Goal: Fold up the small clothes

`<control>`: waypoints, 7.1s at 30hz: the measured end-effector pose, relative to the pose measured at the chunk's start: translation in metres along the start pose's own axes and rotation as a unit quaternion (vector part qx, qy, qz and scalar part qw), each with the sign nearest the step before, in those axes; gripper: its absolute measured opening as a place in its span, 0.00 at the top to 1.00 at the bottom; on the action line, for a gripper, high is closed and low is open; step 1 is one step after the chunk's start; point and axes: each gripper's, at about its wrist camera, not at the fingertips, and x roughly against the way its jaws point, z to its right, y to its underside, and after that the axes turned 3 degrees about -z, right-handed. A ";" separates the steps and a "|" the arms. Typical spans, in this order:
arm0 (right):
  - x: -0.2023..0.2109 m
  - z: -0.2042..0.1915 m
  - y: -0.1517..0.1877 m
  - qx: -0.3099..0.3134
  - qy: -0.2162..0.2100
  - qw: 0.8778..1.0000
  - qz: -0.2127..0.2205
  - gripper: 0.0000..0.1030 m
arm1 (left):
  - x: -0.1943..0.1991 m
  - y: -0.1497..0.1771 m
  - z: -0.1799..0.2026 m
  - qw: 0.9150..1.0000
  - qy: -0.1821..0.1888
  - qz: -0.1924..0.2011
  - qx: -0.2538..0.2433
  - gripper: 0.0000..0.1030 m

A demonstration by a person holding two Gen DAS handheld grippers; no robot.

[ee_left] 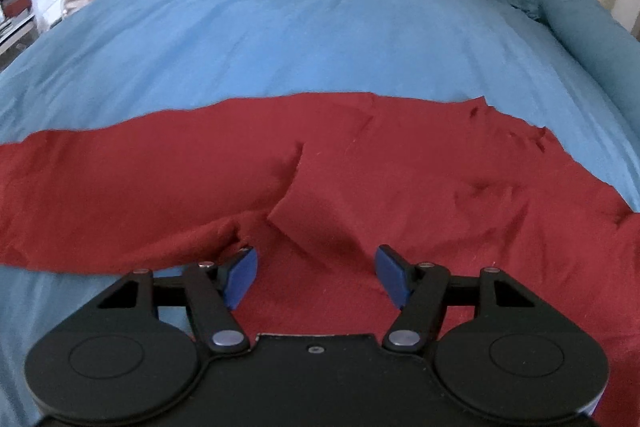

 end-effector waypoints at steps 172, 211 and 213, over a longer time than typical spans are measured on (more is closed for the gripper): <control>0.010 -0.183 -0.061 -0.152 -0.324 0.929 -0.088 0.21 | 0.042 -0.013 -0.035 0.997 0.073 -0.017 -0.015 0.06; 0.073 -0.081 -0.140 -0.115 -0.248 0.959 0.070 0.80 | 0.041 -0.005 -0.024 0.995 0.090 -0.026 -0.025 0.06; 0.051 -0.071 -0.128 -0.112 -0.229 0.966 0.051 0.80 | 0.037 -0.003 -0.019 0.995 0.090 -0.028 -0.030 0.06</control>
